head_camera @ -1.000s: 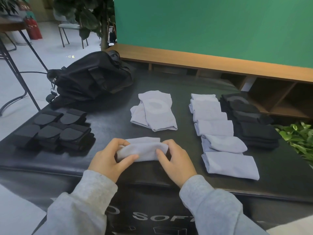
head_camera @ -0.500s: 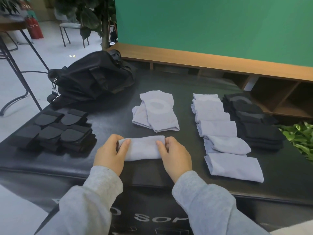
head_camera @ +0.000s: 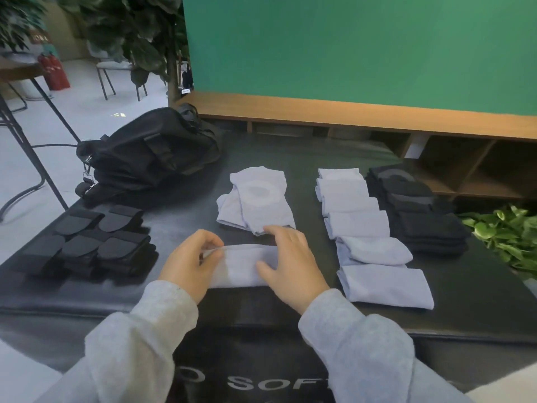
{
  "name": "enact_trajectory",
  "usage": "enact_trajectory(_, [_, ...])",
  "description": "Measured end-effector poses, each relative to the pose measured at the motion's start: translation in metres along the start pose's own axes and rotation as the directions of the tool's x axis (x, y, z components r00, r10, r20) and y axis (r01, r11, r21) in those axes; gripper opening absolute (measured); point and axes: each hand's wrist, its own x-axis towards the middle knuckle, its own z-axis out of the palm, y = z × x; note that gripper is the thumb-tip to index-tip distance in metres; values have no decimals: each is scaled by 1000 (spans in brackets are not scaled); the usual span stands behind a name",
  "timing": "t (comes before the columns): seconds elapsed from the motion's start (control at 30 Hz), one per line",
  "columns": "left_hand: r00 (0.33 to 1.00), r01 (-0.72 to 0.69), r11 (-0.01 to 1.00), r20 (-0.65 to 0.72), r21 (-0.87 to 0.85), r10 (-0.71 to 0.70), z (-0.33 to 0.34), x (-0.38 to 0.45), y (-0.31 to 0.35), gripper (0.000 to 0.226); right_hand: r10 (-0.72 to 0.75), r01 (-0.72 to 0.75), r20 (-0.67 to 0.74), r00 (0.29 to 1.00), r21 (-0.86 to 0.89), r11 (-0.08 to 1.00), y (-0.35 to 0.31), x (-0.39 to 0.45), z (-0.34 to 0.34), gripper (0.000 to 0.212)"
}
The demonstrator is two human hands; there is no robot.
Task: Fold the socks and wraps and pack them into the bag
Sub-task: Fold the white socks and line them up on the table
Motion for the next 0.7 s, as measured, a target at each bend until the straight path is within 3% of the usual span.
enact_trajectory(0.13, [981,-187,979,42,-76,191,8,-7,30,26,-44,45,162,986,-3,999,-4,8,-21,60])
enact_trajectory(0.27, [943,-332,942,7,-54,333,18,-7,58,31,24,-19,193,981,-29,999,2,12,-46,44])
enact_trajectory(0.4, [939,-344,933,-28,-110,343,27,-1,68,29,35,-37,205,978,6,999,16,9,-72,16])
enact_trajectory(0.53, [923,-375,917,39,-138,383,39,9,65,36,-11,19,212,977,-33,999,35,8,-83,13])
enact_trajectory(0.7, [899,-362,914,191,-184,394,45,25,66,46,-59,54,73,996,67,996,49,14,-94,8])
